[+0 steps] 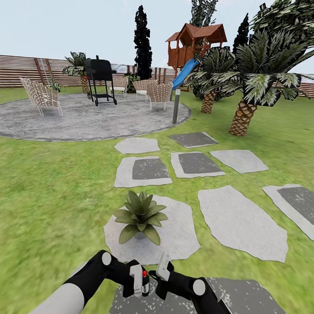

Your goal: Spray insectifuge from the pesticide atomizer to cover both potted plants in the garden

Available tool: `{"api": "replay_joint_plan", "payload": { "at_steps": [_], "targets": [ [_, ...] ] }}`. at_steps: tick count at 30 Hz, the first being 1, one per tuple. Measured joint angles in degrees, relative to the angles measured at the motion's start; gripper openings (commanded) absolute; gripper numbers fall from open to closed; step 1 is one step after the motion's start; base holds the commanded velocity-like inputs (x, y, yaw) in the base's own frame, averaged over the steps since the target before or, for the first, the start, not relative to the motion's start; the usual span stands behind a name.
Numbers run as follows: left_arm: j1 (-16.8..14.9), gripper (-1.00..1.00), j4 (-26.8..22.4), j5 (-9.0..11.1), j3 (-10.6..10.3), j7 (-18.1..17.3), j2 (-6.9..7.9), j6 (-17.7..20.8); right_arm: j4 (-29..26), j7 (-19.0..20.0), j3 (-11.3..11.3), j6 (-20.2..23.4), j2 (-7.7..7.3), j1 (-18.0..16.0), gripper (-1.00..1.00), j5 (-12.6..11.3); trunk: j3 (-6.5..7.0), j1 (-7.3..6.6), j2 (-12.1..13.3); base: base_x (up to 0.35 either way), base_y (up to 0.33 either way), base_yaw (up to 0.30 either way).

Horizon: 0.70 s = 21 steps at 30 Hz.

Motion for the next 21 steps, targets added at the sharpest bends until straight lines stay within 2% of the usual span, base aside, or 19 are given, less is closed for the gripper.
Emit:
{"api": "replay_joint_plan", "payload": {
  "at_steps": [15,21],
  "targets": [
    [-0.09,-1.00,0.01,-0.07,-0.07,-0.06,0.10,-0.09,0.00,0.00,0.00,0.00,-0.03,0.04,-1.00,0.04,0.00,0.00,0.00,0.000,0.000,0.000],
    [0.05,-1.00,0.09,-0.31,-0.28,-0.05,1.03,-0.09,0.07,0.00,0.00,0.00,-0.03,0.02,-1.00,0.04,0.00,0.00,0.00,0.000,0.000,0.000]
  ]
}}
